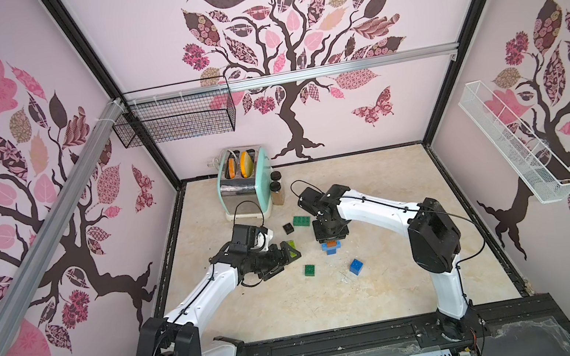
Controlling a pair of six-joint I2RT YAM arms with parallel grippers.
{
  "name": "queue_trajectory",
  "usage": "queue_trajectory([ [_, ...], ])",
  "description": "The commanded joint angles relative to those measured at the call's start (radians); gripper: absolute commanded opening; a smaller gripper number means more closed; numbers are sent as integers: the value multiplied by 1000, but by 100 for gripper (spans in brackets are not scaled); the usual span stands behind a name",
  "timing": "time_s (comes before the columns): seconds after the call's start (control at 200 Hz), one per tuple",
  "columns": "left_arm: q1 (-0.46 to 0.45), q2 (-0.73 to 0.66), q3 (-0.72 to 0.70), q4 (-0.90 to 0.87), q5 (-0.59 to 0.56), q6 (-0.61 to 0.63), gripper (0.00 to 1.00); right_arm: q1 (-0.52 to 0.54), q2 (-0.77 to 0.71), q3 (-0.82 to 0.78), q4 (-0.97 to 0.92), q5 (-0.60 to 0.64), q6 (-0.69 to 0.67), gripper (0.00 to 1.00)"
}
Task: Assemble the letter f with lego
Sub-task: Assemble the lego brick with the lego brick, then pick up the lego brick from the center of the board.
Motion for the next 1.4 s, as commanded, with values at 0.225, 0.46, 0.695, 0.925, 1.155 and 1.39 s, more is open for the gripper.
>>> queue_trajectory([
  [0.225, 5, 3, 1, -1, -4, 12, 92, -14, 25, 150, -36, -34, -39, 56],
  [0.46, 5, 7, 2, -1, -5, 11, 92, -70, 182, 314, -57, -136, -72, 63],
  [0.695, 7, 15, 5, -9, -5, 18, 92, -90, 290, 381, -54, -144, -72, 63],
  [0.925, 8, 28, 10, -7, 5, 23, 92, -93, 343, 404, -45, -136, -76, 60],
  [1.155, 8, 36, 13, -7, 5, 24, 92, -102, 364, 409, -44, -124, -79, 53],
  [1.39, 8, 45, 14, -8, 2, 27, 92, -110, 385, 418, -47, -114, -80, 50],
])
